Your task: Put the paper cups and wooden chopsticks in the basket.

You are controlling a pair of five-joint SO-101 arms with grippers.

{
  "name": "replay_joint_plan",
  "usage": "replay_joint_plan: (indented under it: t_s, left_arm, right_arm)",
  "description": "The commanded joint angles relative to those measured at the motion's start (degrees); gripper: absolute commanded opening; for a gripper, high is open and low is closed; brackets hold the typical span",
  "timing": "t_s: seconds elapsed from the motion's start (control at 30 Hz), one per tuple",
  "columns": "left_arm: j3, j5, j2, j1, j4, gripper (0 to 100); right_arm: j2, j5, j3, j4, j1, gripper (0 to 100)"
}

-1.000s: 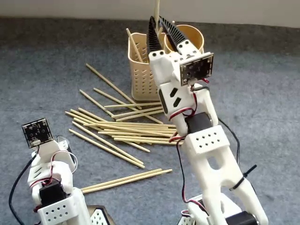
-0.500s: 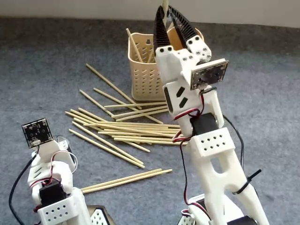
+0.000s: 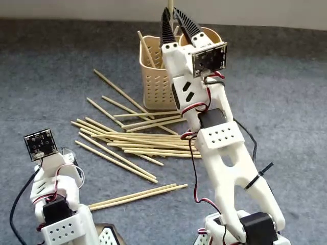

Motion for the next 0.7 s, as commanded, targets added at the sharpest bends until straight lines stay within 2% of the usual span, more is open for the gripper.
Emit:
replay_joint_plan:
  t_s: [0.0, 0.3, 0.47, 0.67]
  left_arm:
    - [1.2, -0.4, 0.0, 0.0, -0.1, 9]
    - [1.2, -0.4, 0.0, 0.0, -0.1, 9]
    - [1.2, -0.4, 0.0, 0.0, -0.1, 9]
    - [1.2, -0.4, 0.0, 0.0, -0.1, 9]
  right_arm:
    - [-1.1, -0.1, 2.1, -1.5, 1.5, 0.6]
    - [-1.2, -0.1, 10.1, -1.4, 1.6, 1.2]
    - [-1.2, -0.4, 10.5, -1.0, 1.6, 10.4]
    - [-3.7, -0.2, 11.7, -1.0, 1.6, 10.4]
